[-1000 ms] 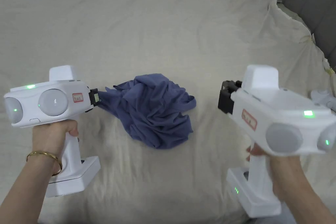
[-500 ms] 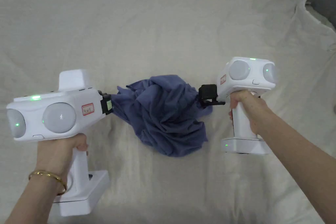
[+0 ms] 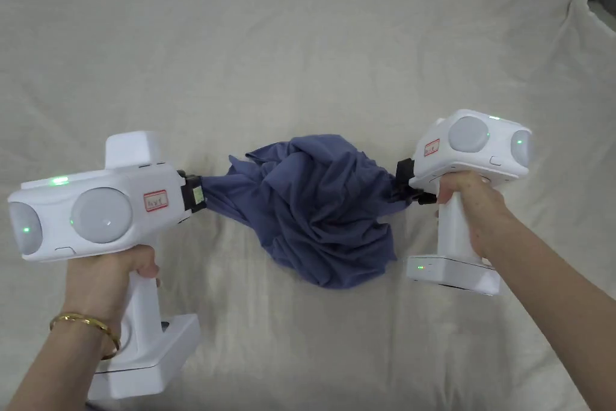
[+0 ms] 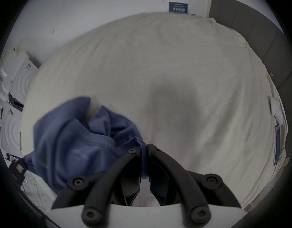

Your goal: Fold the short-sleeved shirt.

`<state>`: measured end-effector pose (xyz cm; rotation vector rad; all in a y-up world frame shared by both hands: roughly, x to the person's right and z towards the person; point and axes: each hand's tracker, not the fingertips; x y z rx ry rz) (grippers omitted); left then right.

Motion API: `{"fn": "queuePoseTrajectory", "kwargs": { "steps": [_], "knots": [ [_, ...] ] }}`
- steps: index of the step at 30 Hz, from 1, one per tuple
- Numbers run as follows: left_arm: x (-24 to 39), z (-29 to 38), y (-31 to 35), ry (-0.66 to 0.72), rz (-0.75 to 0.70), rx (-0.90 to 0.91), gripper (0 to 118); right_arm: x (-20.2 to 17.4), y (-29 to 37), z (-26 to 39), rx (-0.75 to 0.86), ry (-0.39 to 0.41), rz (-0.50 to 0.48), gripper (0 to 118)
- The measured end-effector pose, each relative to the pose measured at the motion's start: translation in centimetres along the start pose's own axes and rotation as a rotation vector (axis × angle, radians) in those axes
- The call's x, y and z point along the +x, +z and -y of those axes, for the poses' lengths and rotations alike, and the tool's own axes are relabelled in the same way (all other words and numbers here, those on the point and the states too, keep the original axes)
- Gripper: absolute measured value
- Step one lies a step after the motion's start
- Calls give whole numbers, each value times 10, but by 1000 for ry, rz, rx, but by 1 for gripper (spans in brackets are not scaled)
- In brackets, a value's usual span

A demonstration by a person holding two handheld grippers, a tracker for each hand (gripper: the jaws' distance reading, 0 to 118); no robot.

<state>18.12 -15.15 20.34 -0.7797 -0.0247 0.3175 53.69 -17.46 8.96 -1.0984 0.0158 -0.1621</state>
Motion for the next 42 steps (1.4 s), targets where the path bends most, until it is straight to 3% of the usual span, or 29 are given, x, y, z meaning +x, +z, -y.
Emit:
{"fn": "queuePoseTrajectory", "kwargs": {
  "steps": [7, 13, 21, 31, 42],
  "knots": [
    [2, -38, 35, 20, 36, 97, 0, 47, 121, -25, 193, 21, -63, 5],
    [-7, -83, 100, 4, -10, 269, 0, 90, 222, -25, 322, 57, 5, 5],
    [-24, -152, 207, -35, -100, 508, 0, 126, 321, -21, 461, 13, 50, 5],
    [-5, -223, 299, -79, -151, 665, 0, 128, 431, -47, 668, -10, 35, 5],
    [40, -339, 281, -173, -359, 719, 0, 88, 477, -133, 789, -24, 118, 5]
  ]
}}
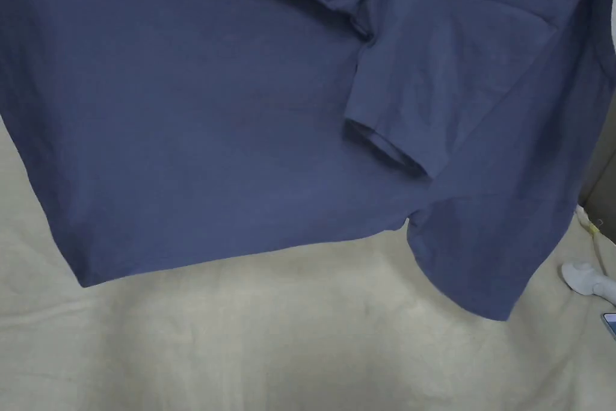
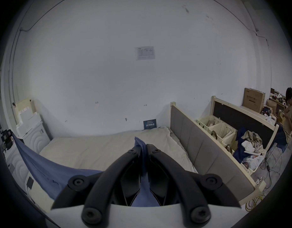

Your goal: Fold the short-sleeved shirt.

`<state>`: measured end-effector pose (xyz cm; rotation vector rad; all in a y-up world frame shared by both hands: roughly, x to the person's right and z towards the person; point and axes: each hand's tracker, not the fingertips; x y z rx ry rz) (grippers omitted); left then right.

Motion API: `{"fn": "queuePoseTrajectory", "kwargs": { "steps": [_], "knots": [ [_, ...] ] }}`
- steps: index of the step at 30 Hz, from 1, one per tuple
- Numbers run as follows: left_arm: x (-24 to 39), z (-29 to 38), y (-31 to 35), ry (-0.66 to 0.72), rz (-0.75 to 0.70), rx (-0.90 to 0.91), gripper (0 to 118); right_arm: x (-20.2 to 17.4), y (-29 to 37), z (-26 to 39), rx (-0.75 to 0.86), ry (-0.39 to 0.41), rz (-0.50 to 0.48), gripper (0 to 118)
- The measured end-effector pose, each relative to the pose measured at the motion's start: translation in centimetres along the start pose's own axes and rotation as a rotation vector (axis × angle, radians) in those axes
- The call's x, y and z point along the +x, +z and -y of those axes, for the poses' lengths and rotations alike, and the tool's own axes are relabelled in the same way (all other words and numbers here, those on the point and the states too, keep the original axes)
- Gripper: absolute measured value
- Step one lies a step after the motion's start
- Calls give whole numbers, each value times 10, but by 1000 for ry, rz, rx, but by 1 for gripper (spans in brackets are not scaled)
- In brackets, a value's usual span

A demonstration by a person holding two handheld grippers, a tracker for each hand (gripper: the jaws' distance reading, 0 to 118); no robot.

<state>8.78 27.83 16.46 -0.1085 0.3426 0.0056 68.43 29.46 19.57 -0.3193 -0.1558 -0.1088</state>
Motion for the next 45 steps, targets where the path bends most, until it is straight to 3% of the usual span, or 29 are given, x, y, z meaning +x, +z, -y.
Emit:
{"fn": "queuePoseTrajectory", "kwargs": {
  "steps": [5, 14, 18, 25, 27, 32, 35, 45],
  "knots": [
    [30, -5, -57, -74, -77, -26, 0, -24, -42, -18, 8, -39, 41, 5],
    [82, 9, -159, -53, -115, -16, 0, -49, -159, -40, 2, -19, 148, 5],
    [106, 20, -190, -98, -148, 56, 0, -56, -203, -34, 27, -2, 189, 5],
    [122, 60, -223, -72, -159, 32, 0, -53, -255, 2, 35, 2, 205, 5],
    [125, 83, -226, -125, -157, -9, 0, -50, -266, 22, -21, 28, 214, 5],
    [120, 149, -223, -94, -135, -144, 0, -30, -287, 86, -136, -42, 203, 5],
    [112, 193, -209, -97, -116, -211, 0, -15, -299, 129, -224, -24, 210, 5],
    [55, 339, -117, -89, -97, -476, 0, 13, -227, 305, -447, 5, 175, 5]
  ]
}}
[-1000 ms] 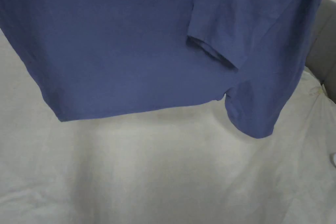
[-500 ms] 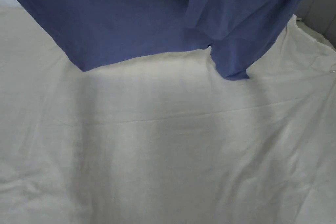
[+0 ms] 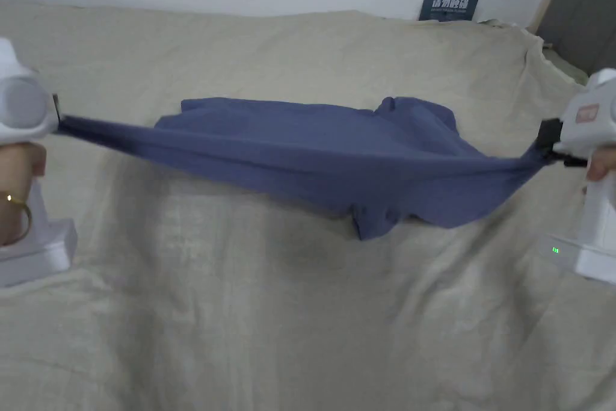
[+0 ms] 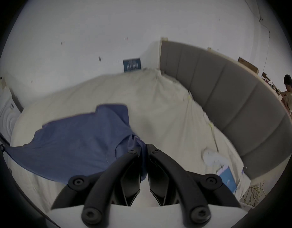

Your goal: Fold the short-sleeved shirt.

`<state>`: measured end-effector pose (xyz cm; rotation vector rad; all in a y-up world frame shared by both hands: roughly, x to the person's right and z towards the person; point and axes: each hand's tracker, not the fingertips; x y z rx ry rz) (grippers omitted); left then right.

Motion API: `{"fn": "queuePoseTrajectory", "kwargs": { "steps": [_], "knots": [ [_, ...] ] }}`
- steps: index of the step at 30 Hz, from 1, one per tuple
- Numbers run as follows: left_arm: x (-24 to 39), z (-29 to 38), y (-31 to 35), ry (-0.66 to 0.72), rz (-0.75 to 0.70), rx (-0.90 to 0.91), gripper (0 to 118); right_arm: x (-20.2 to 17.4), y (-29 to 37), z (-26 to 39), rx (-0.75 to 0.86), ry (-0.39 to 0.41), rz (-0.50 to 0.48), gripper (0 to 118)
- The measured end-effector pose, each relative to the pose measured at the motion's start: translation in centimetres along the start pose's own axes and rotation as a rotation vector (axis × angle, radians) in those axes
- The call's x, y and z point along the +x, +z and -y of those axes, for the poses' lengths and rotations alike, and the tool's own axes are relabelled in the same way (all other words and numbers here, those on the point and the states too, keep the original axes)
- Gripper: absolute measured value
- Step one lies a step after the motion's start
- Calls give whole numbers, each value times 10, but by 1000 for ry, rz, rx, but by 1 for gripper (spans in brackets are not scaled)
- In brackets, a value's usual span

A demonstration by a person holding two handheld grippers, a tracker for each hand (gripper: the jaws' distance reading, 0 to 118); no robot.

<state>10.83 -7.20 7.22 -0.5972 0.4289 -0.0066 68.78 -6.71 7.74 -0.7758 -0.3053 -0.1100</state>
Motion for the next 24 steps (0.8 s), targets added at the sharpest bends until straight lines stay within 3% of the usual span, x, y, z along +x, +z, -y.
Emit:
{"fn": "queuePoseTrajectory", "kwargs": {
  "steps": [9, 12, 15, 24],
  "knots": [
    [-50, 155, 48, 45, 37, -173, 0, 38, 25, 152, -135, -37, -29, 5],
    [-66, 189, 67, 56, 31, -193, 0, 43, 41, 187, -153, 25, -16, 5],
    [-85, 219, 90, 75, 33, -205, 0, 53, 58, 213, -158, 62, -24, 5],
    [-118, 276, 134, 68, 41, -263, 0, 72, 98, 255, -172, 57, -82, 5]
  ]
}}
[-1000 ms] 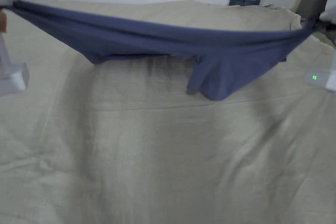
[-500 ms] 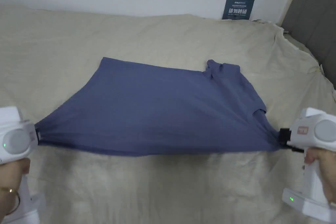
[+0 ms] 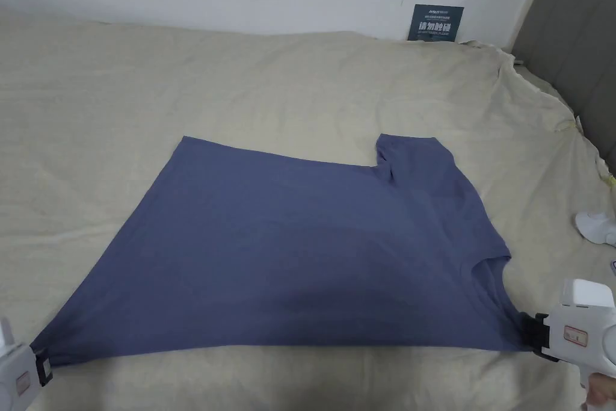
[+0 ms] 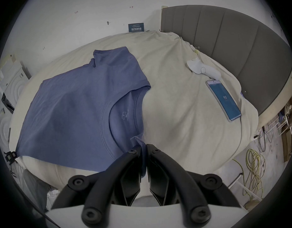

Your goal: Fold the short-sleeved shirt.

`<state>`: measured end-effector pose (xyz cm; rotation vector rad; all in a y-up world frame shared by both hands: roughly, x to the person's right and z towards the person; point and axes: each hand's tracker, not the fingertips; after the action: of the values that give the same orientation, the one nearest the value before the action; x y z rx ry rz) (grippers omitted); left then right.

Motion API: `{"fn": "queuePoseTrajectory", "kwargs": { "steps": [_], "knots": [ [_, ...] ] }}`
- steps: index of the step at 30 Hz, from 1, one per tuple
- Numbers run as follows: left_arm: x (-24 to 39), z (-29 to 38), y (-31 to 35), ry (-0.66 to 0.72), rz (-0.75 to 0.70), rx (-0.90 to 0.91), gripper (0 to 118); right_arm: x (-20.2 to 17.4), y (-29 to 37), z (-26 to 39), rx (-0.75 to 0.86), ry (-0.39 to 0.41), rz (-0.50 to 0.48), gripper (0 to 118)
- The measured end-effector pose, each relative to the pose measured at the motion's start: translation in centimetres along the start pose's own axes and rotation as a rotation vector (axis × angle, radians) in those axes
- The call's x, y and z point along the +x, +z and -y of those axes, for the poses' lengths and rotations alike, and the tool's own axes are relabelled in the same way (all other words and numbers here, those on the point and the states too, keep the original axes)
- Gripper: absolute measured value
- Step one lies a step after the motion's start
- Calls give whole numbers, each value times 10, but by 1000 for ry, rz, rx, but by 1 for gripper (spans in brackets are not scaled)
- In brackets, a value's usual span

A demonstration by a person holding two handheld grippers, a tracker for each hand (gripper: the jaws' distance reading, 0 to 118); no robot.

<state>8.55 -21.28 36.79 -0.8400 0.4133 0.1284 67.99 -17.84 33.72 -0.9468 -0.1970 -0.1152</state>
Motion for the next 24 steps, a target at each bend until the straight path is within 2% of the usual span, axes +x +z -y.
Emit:
{"fn": "queuePoseTrajectory", "kwargs": {
  "steps": [4, 5, 6, 7, 8, 9, 10, 11, 16, 22, 24],
  "knots": [
    [-6, -1, 4, -20, 58, -22, 0, 2, 5, 5, -29, -6, -25, 5],
    [-8, -4, 4, -16, 54, -19, 6, 1, 8, 5, -25, -9, -36, 6],
    [-11, -8, 8, 1, 77, -14, 23, 1, 13, 5, -15, -16, -46, 13],
    [-15, -13, 12, 18, 66, -6, 39, 0, 18, 3, -16, -9, -46, 32],
    [-20, -18, 16, 50, 76, 12, 63, 1, 22, 1, -14, 5, -41, 60],
    [-25, -24, 17, 86, 88, 27, 92, 1, 28, 0, -1, 13, -37, 94],
    [-29, -33, 22, 122, 84, 40, 107, 0, 36, -4, 27, 26, -20, 102],
    [-32, -42, 27, 140, 86, 69, 114, -1, 45, -9, 59, 48, -11, 102],
    [-24, -93, 65, 197, 205, 276, 115, -15, 88, -47, 288, 95, 34, 102],
    [38, -122, 102, 103, 327, 529, 115, -52, 122, -69, 612, 117, 35, 105],
    [63, -122, 108, 35, 288, 606, 114, -63, 125, -68, 675, 116, 1, 105]
  ]
}}
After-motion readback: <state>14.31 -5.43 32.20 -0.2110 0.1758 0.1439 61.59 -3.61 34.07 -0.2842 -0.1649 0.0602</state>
